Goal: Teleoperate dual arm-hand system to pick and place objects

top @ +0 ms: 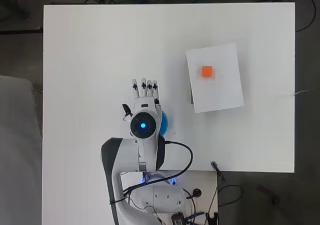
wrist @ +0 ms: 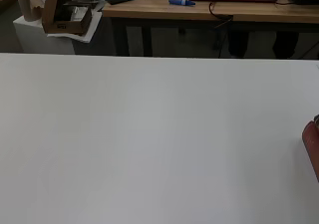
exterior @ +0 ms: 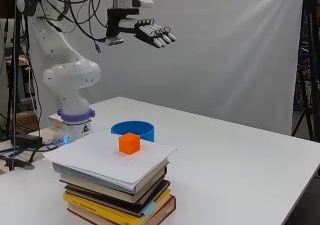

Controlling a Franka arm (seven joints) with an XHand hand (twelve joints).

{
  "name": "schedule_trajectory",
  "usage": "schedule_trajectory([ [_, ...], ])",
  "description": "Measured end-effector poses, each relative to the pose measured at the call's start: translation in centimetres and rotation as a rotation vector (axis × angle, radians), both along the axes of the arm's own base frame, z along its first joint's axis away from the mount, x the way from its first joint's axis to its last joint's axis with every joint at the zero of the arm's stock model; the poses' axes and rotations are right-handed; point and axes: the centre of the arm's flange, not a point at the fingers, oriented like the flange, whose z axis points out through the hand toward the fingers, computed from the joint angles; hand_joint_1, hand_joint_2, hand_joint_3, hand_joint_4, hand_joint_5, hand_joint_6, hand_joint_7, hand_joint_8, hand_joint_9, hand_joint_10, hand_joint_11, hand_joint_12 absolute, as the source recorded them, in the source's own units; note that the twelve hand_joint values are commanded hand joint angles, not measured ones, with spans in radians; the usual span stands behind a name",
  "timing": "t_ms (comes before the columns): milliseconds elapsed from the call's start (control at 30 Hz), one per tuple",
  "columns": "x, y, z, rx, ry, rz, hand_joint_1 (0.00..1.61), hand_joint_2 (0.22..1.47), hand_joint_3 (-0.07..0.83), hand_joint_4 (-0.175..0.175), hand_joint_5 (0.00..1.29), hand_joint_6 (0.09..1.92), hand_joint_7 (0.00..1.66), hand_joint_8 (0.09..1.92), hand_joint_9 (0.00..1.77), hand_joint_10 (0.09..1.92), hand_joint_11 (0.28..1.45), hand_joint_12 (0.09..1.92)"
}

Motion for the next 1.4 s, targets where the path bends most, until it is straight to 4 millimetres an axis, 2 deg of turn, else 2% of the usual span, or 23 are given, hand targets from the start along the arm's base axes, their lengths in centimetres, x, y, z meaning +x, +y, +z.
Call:
schedule_trajectory([
  [133, 3.9, -0.3, 1.5, 0.027, 0.003, -0.037, 0.32, 1.09, 0.002, 0.116, 0.26, 0.09, 0.31, 0.09, 0.43, 0.09, 0.44, 0.09],
  [233, 7.1, -0.9, 1.8, 0.043, 0.012, -0.075, 0.31, 1.07, -0.005, 0.108, 0.29, 0.09, 0.32, 0.09, 0.45, 0.09, 0.46, 0.09],
  [300, 8.1, -2.0, 1.5, 0.039, 0.001, -0.130, 0.31, 1.06, -0.008, 0.109, 0.29, 0.09, 0.31, 0.09, 0.42, 0.09, 0.45, 0.09],
  [367, 8.2, -3.7, 0.6, 0.028, -0.014, -0.208, 0.31, 1.06, -0.006, 0.099, 0.28, 0.09, 0.34, 0.09, 0.45, 0.09, 0.46, 0.09],
  [467, 7.6, -7.4, -2.2, 0.022, -0.037, -0.320, 0.31, 1.06, -0.004, 0.078, 0.24, 0.09, 0.38, 0.09, 0.49, 0.09, 0.50, 0.09],
  [567, 6.7, -12.2, -5.5, 0.033, -0.051, -0.404, 0.28, 1.01, -0.017, 0.048, 0.06, 0.09, 0.15, 0.09, 0.32, 0.09, 0.49, 0.09],
  [667, 6.7, -16.0, -7.4, 0.020, -0.053, -0.490, 0.28, 0.98, -0.019, 0.032, 0.01, 0.09, 0.09, 0.09, 0.27, 0.09, 0.47, 0.09],
  [767, 8.0, -18.9, -10.2, 0.002, -0.035, -0.542, 0.30, 0.98, -0.013, 0.013, 0.00, 0.09, 0.08, 0.09, 0.27, 0.09, 0.47, 0.09],
  [900, 10.8, -22.4, -14.9, -0.015, -0.031, -0.580, 0.35, 0.98, -0.005, 0.000, 0.00, 0.09, 0.07, 0.09, 0.26, 0.09, 0.46, 0.09],
  [1000, 11.8, -23.9, -18.8, 0.005, 0.026, -0.592, 0.40, 0.99, -0.003, -0.005, 0.00, 0.09, 0.07, 0.09, 0.26, 0.09, 0.45, 0.09],
  [1033, 12.0, -24.1, -19.8, 0.012, 0.041, -0.594, 0.43, 0.99, -0.002, -0.003, 0.04, 0.09, 0.10, 0.09, 0.28, 0.09, 0.45, 0.09],
  [1067, 12.1, -24.2, -20.4, 0.020, 0.045, -0.594, 0.76, 1.06, 0.003, -0.038, 0.27, 0.49, 0.36, 0.46, 0.54, 0.43, 0.59, 0.09],
  [1100, 12.1, -24.2, -20.8, 0.028, 0.041, -0.591, 0.88, 1.14, 0.005, 0.004, 0.47, 0.91, 0.65, 1.06, 0.86, 1.03, 0.73, 0.64],
  [1133, 12.0, -24.2, -20.9, 0.036, 0.037, -0.586, 0.92, 1.18, -0.001, 0.073, 0.62, 1.11, 0.93, 1.48, 1.16, 1.45, 0.88, 1.15],
  [1167, 11.8, -24.2, -21.0, 0.049, 0.031, -0.576, 0.93, 1.20, -0.002, 0.121, 0.70, 1.20, 1.10, 1.71, 1.34, 1.69, 0.97, 1.47],
  [1200, 11.5, -24.1, -20.8, 0.068, 0.022, -0.558, 0.94, 1.21, -0.002, 0.148, 0.75, 1.25, 1.18, 1.83, 1.43, 1.81, 1.00, 1.65],
  [1233, 11.3, -23.8, -20.7, 0.093, 0.013, -0.528, 0.94, 1.21, -0.001, 0.163, 0.77, 1.27, 1.21, 1.89, 1.46, 1.87, 1.02, 1.74],
  [1333, 10.9, -22.8, -19.2, 0.151, -0.039, -0.409, 0.93, 1.21, 0.001, 0.175, 0.78, 1.30, 1.20, 1.92, 1.46, 1.92, 1.01, 1.81],
  [1400, 10.6, -21.7, -17.6, 0.172, -0.085, -0.339, 0.93, 1.22, 0.001, 0.175, 0.77, 1.31, 1.20, 1.92, 1.46, 1.92, 1.02, 1.82],
])
